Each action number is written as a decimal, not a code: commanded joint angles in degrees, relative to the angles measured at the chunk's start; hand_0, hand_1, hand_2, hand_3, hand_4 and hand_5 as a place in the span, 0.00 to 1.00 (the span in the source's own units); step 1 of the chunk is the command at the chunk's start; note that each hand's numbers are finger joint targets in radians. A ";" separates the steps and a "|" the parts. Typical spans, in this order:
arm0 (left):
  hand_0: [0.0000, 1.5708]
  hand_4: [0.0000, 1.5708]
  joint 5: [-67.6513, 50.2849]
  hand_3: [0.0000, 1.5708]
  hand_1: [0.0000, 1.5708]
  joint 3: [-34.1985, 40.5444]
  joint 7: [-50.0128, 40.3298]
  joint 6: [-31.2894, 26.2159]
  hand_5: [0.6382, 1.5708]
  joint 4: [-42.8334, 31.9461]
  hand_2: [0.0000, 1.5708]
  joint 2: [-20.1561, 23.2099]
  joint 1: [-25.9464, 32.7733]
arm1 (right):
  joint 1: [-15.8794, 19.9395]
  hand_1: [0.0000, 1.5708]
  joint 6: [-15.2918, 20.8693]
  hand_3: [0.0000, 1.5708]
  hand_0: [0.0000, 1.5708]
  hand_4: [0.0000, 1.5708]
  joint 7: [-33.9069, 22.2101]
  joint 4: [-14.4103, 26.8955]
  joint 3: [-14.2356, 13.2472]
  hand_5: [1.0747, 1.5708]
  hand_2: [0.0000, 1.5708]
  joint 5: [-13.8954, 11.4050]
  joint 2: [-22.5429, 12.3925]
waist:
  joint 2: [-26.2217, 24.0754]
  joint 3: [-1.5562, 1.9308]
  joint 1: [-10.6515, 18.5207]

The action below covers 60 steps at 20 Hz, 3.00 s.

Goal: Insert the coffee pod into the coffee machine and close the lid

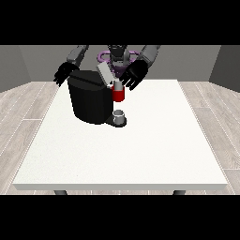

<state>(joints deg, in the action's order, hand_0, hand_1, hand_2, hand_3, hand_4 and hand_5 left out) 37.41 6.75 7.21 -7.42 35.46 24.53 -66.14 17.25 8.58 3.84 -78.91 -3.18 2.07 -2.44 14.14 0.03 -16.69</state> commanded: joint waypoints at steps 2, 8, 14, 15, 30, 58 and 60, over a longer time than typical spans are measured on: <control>0.79 0.31 0.59 0.76 0.79 0.11 1.93 -0.51 1.00 -1.35 0.81 1.35 0.72 | 1.26 0.00 -0.29 0.00 0.00 0.28 -2.07 -2.14 0.15 1.00 0.00 0.33 -0.58 | 1.21 -0.03 -0.25; 0.76 0.30 0.40 0.73 0.76 0.03 -0.28 -0.74 1.00 -1.62 0.79 -1.62 0.05 | 1.74 0.00 1.98 0.00 0.00 0.23 -3.49 -1.20 0.69 1.00 0.00 -1.10 0.35 | 0.62 -0.03 -0.07; 0.72 0.29 2.00 0.64 0.72 -1.17 0.39 -0.38 1.00 0.25 0.74 -1.26 -1.06 | 3.08 0.00 -0.48 0.00 0.00 0.28 1.53 1.59 -1.74 1.00 0.00 0.79 -1.28 | 2.19 -0.01 0.95; 0.71 0.28 1.20 0.63 0.71 0.02 -1.23 -2.78 1.00 -0.58 0.74 0.55 -2.68 | 2.79 0.00 1.91 0.00 0.00 0.28 0.51 1.51 -1.29 1.00 0.00 -0.21 0.09 | 1.27 -0.01 1.06; 0.00 0.00 5.21 0.00 0.00 -3.49 2.82 -3.23 1.00 -0.88 0.00 0.60 0.75 | -0.14 0.00 -0.05 0.00 0.00 0.24 0.15 1.25 -1.40 1.00 0.00 1.33 -0.32 | 0.62 0.00 0.56; 0.00 0.16 -10.46 0.00 0.00 10.29 5.93 -3.17 1.00 1.22 0.00 -10.08 13.52 | -11.04 0.00 -0.03 0.00 0.00 0.31 4.07 -0.03 -1.11 1.00 0.00 0.43 -0.49 | -16.47 -0.15 9.67; 0.00 0.15 -13.71 0.00 0.00 11.57 6.14 -6.14 1.00 1.26 0.00 -13.03 16.43 | -12.48 0.00 -1.49 0.00 0.00 0.23 3.88 1.68 -2.99 1.00 0.00 0.99 -3.22 | -20.61 -0.08 13.40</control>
<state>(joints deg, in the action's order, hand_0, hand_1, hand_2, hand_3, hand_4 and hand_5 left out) 29.76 14.48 11.46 -12.28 36.36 16.11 -54.36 7.07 7.83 7.11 -78.20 -4.78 3.30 -3.33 -1.64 -0.07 -7.49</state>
